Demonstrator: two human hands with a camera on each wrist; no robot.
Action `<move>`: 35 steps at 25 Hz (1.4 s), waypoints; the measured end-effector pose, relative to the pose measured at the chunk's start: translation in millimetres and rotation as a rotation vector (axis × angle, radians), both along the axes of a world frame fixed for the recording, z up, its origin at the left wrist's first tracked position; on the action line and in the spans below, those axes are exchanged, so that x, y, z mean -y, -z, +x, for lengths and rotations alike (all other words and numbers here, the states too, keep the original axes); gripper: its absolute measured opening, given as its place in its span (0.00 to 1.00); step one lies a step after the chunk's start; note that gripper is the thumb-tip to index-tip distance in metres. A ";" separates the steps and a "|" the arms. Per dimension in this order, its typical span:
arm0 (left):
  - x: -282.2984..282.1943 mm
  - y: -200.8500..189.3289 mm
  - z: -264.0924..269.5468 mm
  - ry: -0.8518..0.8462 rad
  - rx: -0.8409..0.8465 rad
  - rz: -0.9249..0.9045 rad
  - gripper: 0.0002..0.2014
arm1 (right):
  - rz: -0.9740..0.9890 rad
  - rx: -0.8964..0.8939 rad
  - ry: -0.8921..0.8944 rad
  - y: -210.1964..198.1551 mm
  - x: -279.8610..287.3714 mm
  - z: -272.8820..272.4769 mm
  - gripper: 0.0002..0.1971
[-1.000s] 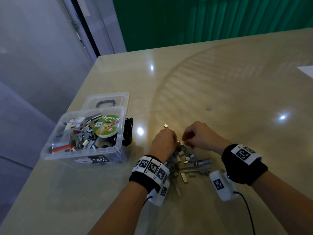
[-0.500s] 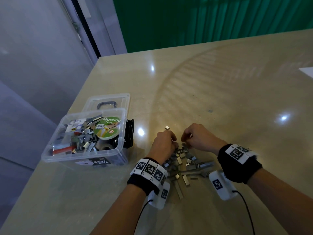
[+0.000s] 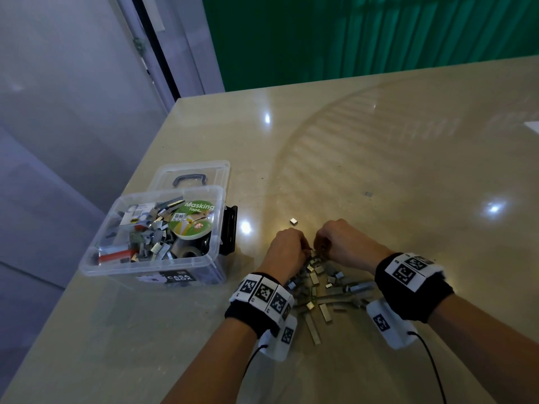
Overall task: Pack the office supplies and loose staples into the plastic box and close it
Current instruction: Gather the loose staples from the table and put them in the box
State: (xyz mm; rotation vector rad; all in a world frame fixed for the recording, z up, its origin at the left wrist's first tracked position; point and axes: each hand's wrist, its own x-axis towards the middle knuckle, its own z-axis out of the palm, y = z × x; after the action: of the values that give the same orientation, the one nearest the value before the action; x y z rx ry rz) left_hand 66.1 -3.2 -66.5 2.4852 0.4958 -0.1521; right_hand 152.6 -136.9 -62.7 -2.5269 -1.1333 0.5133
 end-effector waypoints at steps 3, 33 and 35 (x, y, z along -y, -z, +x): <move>-3.3 2.4 -6.2 -0.020 0.036 -0.017 0.07 | 0.022 -0.018 -0.006 0.0 2.8 1.3 0.04; -167.9 -114.2 -197.0 -0.440 0.368 0.123 0.08 | 0.390 -0.166 -0.529 -125.7 -214.4 -116.4 0.10; -171.2 -112.9 -198.6 -0.390 0.361 0.144 0.09 | 0.376 -0.155 -0.547 -123.4 -223.9 -123.0 0.11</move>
State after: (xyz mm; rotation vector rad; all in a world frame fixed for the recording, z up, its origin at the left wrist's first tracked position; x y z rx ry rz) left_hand -132.5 167.9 46.3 2.4200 0.8406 0.4923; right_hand 29.5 86.9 60.7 -1.8192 -1.6810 0.5495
